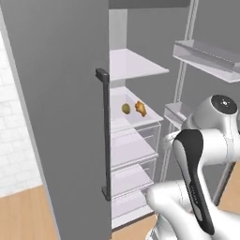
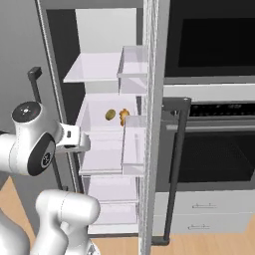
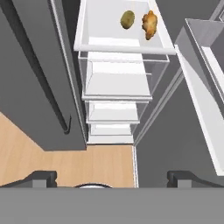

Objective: Place one potato and one chicken drumstick in each tupperware on the nearby counter, to pack two identical lunches.

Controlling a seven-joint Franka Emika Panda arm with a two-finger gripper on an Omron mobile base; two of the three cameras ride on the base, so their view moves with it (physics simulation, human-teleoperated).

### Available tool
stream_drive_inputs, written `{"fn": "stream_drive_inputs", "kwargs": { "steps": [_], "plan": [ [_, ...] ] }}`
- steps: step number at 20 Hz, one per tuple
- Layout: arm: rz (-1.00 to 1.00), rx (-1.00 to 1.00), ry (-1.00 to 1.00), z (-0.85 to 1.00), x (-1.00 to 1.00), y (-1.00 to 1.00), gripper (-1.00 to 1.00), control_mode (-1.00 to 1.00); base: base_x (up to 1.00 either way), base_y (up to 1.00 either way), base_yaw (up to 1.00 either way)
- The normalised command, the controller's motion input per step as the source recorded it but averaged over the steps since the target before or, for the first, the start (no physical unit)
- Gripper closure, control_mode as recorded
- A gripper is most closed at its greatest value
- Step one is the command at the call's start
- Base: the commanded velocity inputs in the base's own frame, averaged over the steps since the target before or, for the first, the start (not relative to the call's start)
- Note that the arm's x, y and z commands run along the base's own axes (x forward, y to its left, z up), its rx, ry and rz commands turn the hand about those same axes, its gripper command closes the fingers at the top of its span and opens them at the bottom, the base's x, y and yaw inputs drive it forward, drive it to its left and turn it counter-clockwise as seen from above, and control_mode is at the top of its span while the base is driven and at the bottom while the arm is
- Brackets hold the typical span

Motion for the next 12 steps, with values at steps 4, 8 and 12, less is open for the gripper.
{"fn": "stream_drive_inputs", "kwargs": {
  "steps": [4,8,12],
  "plan": [
    [0.0,0.0,0.0,0.0,0.0,0.0,-1.0,1.0,0.64,0.3,-0.09],
    [0.0,0.0,0.0,0.0,0.0,0.0,-1.0,1.0,0.29,0.03,-0.09],
    [-0.13,-0.09,-0.03,-0.37,0.39,0.0,-1.0,-1.0,0.0,0.0,0.0]
  ]
}}
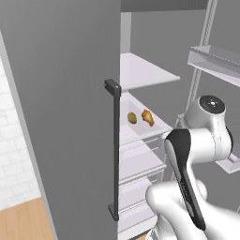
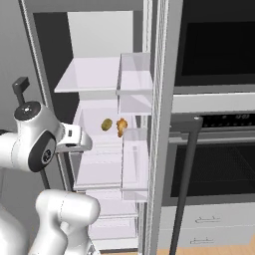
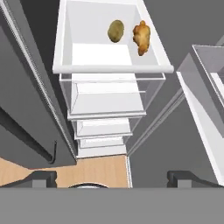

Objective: Place one potato and one chicken drumstick in each tupperware on the nearby counter, to pack two identical lunches.

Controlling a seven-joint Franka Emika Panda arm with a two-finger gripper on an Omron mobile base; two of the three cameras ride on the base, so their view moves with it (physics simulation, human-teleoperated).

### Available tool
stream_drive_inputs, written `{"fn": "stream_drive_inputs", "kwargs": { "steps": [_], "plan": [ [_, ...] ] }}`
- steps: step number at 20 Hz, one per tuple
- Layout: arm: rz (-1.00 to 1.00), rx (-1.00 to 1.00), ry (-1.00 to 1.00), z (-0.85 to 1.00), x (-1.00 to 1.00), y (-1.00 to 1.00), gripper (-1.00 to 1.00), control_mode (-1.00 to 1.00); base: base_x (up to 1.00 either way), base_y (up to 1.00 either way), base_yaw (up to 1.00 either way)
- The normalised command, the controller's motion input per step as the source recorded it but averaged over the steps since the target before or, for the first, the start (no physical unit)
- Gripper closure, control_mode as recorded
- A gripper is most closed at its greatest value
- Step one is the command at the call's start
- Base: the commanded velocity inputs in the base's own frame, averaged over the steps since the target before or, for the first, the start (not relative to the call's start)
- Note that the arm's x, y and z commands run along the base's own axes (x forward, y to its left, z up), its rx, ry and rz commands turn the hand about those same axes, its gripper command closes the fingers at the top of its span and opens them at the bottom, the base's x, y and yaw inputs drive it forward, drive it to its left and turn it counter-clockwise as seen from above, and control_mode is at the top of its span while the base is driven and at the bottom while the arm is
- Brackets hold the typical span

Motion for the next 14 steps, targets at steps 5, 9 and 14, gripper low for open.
{"fn": "stream_drive_inputs", "kwargs": {
  "steps": [5,9,14],
  "plan": [
    [-0.15,-0.04,-0.07,-0.2,0.67,0.0,-1.0,-1.0,0.0,0.0,0.0],
    [-0.08,0.0,0.0,-0.03,0.71,0.0,-1.0,-1.0,0.0,0.0,0.0],
    [-0.04,0.03,0.0,-0.16,0.72,0.0,-1.0,-1.0,0.0,0.0,0.0]
  ]
}}
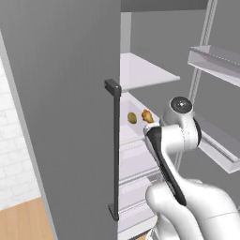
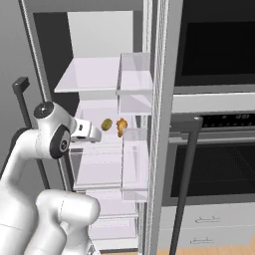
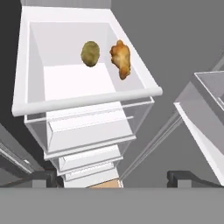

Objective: Place one potato and one chicken drumstick in each tupperware on the nearby counter, to pack two identical lunches.

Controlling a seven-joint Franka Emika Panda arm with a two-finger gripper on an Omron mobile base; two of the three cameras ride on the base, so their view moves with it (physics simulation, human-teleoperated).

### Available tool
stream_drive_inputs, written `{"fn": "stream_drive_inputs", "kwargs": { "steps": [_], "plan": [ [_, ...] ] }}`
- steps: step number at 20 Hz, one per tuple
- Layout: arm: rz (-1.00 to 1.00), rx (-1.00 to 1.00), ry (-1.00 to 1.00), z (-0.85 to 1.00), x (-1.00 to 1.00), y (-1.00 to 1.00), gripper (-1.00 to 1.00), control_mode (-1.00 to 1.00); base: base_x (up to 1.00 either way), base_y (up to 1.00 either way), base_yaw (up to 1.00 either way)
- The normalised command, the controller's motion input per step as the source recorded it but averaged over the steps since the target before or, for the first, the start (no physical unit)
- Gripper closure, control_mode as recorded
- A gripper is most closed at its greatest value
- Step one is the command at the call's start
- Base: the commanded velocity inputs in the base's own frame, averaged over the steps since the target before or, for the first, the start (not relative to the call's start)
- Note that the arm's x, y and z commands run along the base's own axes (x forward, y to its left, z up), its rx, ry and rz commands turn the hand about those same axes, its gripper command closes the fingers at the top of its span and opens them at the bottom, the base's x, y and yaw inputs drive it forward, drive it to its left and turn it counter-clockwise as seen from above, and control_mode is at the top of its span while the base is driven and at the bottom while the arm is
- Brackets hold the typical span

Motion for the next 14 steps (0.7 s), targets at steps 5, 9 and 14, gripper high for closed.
{"fn": "stream_drive_inputs", "kwargs": {
  "steps": [5,9,14],
  "plan": [
    [0.0,0.02,0.0,-0.22,0.65,-0.14,-1.0,-1.0,0.0,0.0,0.0],
    [0.0,0.01,0.0,-0.34,0.6,-0.28,-1.0,-1.0,0.0,0.0,0.0],
    [0.0,0.0,-0.02,-0.4,0.61,-0.05,-1.0,-1.0,0.0,0.0,0.0]
  ]
}}
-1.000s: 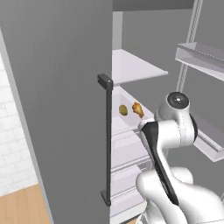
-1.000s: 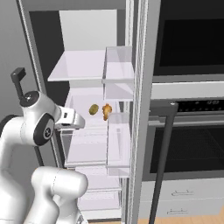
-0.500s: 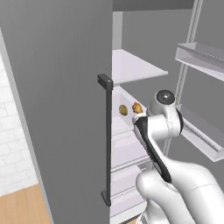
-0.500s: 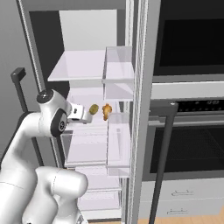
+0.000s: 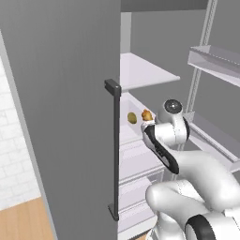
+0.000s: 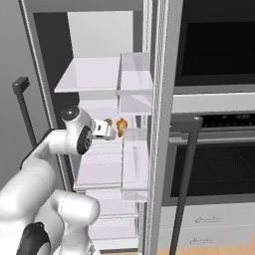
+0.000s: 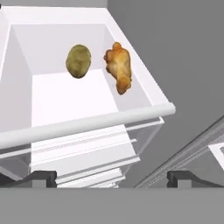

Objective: Place one potato and one chicken drumstick in each tupperware on the nearby counter, to pack two identical lunches.

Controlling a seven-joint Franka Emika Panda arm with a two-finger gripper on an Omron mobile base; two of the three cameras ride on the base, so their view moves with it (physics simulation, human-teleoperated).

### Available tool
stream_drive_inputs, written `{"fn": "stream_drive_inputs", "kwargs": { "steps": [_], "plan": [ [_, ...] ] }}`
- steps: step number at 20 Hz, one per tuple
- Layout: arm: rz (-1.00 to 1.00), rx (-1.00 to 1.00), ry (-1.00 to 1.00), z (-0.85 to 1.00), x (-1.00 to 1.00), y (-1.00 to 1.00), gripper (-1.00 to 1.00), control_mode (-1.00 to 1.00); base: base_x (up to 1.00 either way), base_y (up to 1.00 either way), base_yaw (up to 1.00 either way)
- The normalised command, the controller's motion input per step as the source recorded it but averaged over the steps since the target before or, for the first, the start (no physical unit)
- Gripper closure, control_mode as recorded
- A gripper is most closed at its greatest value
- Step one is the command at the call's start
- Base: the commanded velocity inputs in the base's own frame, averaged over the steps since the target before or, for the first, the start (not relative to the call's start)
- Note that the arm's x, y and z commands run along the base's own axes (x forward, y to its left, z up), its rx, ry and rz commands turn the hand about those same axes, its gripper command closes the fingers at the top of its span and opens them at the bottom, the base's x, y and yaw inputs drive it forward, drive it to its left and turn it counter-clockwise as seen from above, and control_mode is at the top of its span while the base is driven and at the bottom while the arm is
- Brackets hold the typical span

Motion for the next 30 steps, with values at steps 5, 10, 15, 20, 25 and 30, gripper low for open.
{"fn": "stream_drive_inputs", "kwargs": {
  "steps": [5,10,15,20,25,30],
  "plan": [
    [0.0,0.0,-0.01,-0.25,0.58,-0.06,-1.0,-1.0,0.0,0.0,0.0],
    [0.0,0.0,0.0,-0.13,0.6,-0.15,-1.0,-1.0,0.0,0.0,0.0],
    [0.0,0.0,0.0,-0.14,0.59,-0.09,-1.0,-1.0,0.0,0.0,0.0],
    [0.0,0.01,0.0,-0.21,0.58,-0.13,-1.0,-1.0,0.0,0.0,0.0],
    [0.0,0.0,0.01,-0.23,0.59,-0.02,-1.0,-1.0,0.0,0.0,0.0],
    [0.0,0.0,0.03,-0.26,0.59,-0.05,-1.0,-1.0,0.0,0.0,0.0]
  ]
}}
